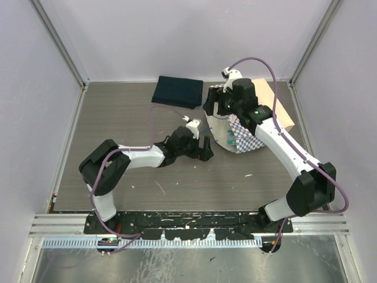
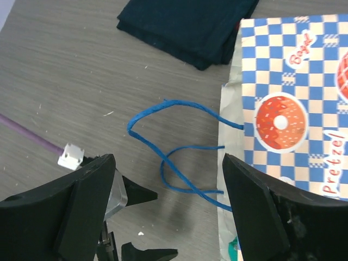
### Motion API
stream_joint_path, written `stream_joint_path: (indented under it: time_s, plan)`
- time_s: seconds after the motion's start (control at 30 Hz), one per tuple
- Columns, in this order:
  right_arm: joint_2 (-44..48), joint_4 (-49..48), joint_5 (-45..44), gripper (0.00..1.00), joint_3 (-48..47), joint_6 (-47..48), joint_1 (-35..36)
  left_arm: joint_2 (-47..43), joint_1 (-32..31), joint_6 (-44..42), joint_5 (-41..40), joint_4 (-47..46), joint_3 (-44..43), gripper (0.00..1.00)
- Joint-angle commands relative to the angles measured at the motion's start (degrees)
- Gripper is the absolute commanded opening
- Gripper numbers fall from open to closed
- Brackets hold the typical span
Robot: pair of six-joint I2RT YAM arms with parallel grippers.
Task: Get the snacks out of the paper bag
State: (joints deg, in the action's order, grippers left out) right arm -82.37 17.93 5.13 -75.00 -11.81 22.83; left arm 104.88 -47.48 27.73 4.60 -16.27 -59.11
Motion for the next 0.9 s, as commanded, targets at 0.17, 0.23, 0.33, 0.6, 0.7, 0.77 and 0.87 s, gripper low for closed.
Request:
stream_joint_path:
  time_s: [0.17,0.23,0.33,0.6,0.7,0.77,0.87]
  plan:
    - [-4.31,-2.26,4.09,0.84,-6.10,-0.14,1.48,-9.15,-0.81,-4.16,-1.70,-18.71,15.72,0.98]
    - [-5.79,-3.31,4.58,0.84,-6.79,-0.73,1.48,-9.78,-1.02,-4.11,-2.08,-20.41,17.12,0.98]
    - [-8.64,-4.10,6.00,0.83,-8.38,-1.72,1.45,-9.86,-1.50,-4.66,-2.53,-20.66,16.80,0.98]
    - [-12.44,-5.46,10.81,0.58,-10.33,-3.50,1.47,-8.76,-3.76,-7.90,-5.67,-17.96,12.01,0.98]
    - [-11.68,-5.80,13.50,0.14,-11.28,-4.52,1.38,-8.73,-4.10,-8.98,-5.86,-17.65,10.59,0.98]
    - [-9.92,-5.40,14.32,0.01,-11.20,-4.30,1.17,-8.56,-4.26,-9.67,-5.79,-17.65,9.72,0.98]
    - [-6.13,-3.83,16.16,0.01,-9.79,-3.59,-1.33,-6.98,-4.36,-11.07,-6.04,-17.65,7.64,0.98]
